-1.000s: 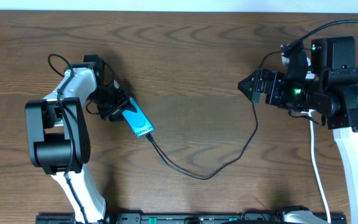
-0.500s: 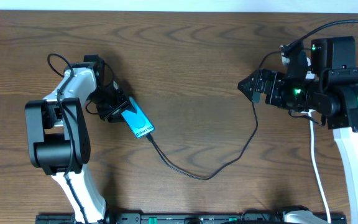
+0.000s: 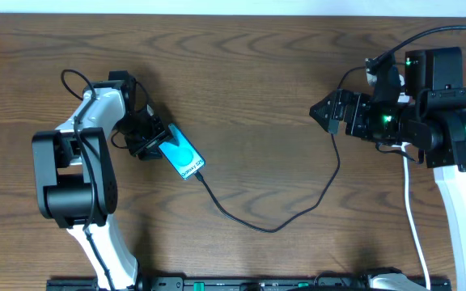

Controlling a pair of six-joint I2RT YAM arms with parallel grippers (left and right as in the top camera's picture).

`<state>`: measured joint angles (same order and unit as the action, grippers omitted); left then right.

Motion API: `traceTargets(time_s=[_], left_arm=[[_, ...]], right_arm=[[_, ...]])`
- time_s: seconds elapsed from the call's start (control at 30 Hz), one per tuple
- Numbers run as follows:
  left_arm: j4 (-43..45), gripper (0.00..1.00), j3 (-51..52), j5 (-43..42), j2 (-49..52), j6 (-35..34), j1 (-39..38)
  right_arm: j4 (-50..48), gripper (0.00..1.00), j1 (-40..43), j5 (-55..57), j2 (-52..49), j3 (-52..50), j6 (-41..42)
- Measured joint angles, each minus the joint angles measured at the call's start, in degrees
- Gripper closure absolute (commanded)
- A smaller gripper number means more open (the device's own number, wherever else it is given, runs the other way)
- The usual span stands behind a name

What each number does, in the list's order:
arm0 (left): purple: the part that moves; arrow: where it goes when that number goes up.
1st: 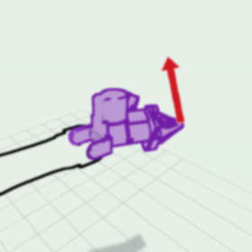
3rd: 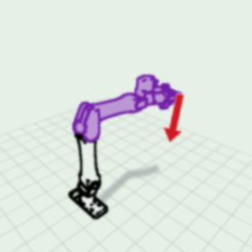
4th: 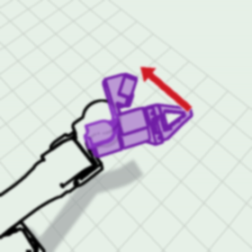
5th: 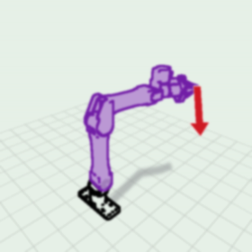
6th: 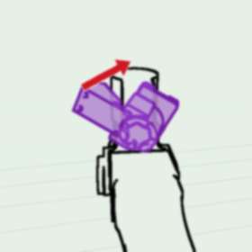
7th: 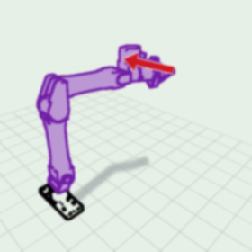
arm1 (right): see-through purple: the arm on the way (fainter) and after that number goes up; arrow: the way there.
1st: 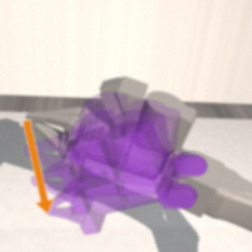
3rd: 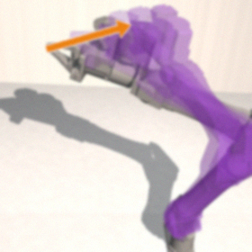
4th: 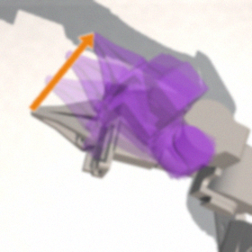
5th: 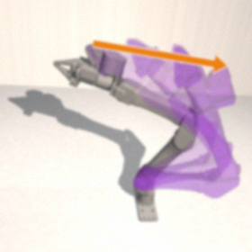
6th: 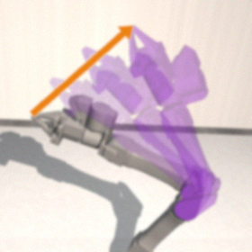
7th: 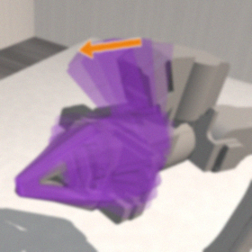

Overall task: Plug charger to phone and switch on socket
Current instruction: 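Open the left gripper and lift it off the phone, then move the right gripper over the power strip switch beside the plug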

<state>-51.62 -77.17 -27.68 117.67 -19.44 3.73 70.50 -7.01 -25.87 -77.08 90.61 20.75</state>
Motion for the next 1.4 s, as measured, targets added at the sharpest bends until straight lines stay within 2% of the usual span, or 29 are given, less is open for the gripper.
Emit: traceTargets(time_s=[0.53, 0.57, 0.6, 0.73, 0.9, 1.07, 1.17, 1.27, 1.4], left_arm=[[1.07, 0.26, -0.85, 2.58, -2.16, 0.00, -0.02], [1.07, 0.23, -0.92, 2.60, -2.84, 0.00, -0.02], [1.22, 0.18, -0.98, 2.84, -5.40, 0.00, -0.02], [1.46, 0.11, -2.25, 3.26, -17.84, -0.04, -0.02], [1.64, 0.09, -3.15, 3.65, -33.18, 0.00, -0.02], [1.49, 0.09, -3.17, 3.72, -45.11, -0.02, -0.02], [1.40, 0.09, -3.17, 3.69, -53.27, 0.00, -0.02], [1.38, 0.09, -3.19, 3.85, -58.60, 0.00, -0.02], [1.25, 0.09, -3.19, 4.50, -63.65, 0.00, -0.02]], right_arm=[[1.62, 0.01, 0.00, 1.99, 0.00, 0.00, -0.92], [1.68, 0.01, 0.00, 2.54, 0.00, 0.00, -0.94], [1.68, 0.01, 0.00, 2.93, 0.00, 0.00, -1.01], [1.70, 0.01, 0.00, 6.10, 0.00, 0.00, -1.33], [1.38, 0.01, 1.51, 10.49, 0.00, 0.00, -1.73], [-2.49, 0.01, 10.40, 11.58, -0.04, -0.02, -1.90], [-7.37, 0.01, 20.06, 5.86, -2.23, 0.11, -2.91], [-9.09, 0.01, 25.88, -0.28, -6.84, 0.87, -3.89], [-9.60, 0.01, 30.86, -9.14, -17.94, 3.98, -6.29]])
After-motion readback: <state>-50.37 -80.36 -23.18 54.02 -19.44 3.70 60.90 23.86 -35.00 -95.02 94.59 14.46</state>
